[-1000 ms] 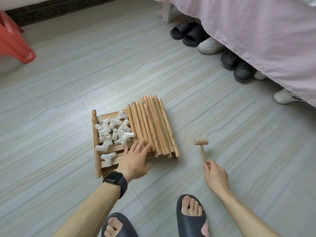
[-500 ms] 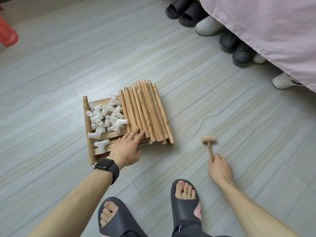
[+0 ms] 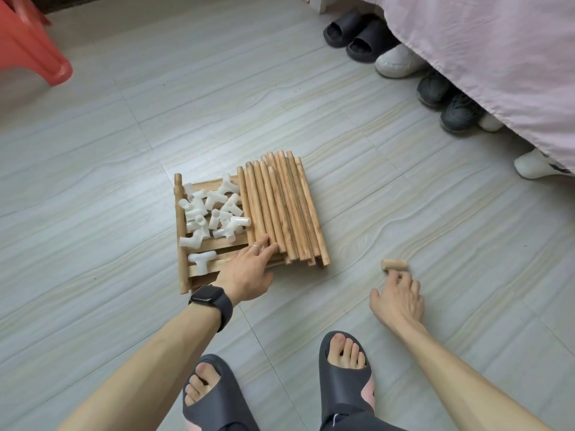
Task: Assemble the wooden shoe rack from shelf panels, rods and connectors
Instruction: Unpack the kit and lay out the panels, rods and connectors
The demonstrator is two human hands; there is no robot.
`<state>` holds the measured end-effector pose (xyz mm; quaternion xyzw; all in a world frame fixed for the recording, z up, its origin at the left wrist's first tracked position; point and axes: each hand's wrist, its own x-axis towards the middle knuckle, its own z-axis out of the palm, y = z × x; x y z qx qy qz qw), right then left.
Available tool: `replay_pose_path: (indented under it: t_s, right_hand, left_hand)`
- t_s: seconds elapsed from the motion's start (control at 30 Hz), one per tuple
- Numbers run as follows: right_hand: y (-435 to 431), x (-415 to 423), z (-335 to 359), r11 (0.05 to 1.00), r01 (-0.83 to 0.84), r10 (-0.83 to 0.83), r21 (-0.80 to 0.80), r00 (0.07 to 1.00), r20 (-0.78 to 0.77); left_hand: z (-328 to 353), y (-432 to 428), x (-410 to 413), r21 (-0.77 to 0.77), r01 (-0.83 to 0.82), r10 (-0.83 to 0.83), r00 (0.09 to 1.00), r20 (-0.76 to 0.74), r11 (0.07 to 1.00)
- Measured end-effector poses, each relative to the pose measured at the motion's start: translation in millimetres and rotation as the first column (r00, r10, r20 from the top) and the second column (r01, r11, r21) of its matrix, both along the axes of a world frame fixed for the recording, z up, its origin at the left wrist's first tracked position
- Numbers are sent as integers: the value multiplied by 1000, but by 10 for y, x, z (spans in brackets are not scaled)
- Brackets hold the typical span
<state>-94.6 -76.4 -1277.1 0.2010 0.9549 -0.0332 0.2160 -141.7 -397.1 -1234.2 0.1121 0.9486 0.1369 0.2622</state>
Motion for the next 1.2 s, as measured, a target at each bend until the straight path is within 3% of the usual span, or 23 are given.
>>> replay_pose_path:
  t_s: [0.2,0.4,0.5,0.57,0.63,0.83,1.0,1.1,1.2]
  right_hand:
    - [-971,-747,484,899,-299,179,-319,918,-353]
    - [-1891,-1259,661,729,-578,421,-366,801,-426]
    - [-2087,-1420,503,807,-502,440,-312,862,-250]
    - [-2093,-1487,373,874,-392,397,-286,917,-44]
    - [-2047,-1481,252,890,-377,399,-255,916,37]
    - [-2133,-1388,200,916,-373,369,-148,928,-52]
    - [-2230,-1550,297,953,-168,176,-253,984,8]
    - [-2253,-1546,288,955,-197,198,-222,980,-16]
    - [-2189,-1564,277,949,-203,203,-239,979,-25]
  left_hand:
    - [105,-431,-54,131,-208,223,968,-118,969]
    - [25,-1072,-17,68,-439,444,881,-163,896]
    - [-110,-1231,8,36,-499,497,850,-177,866]
    - [-212,-1247,10,50,-540,541,830,-132,840]
    - [-305,-1201,17,93,-576,582,811,-66,812]
    - [-421,-991,20,134,-646,658,749,-79,752]
    - [-385,-964,-15,132,-669,678,735,-32,732]
    - [-326,-992,-49,152,-686,695,719,-1,711]
    - [-262,-1013,-121,153,-629,647,749,-142,762]
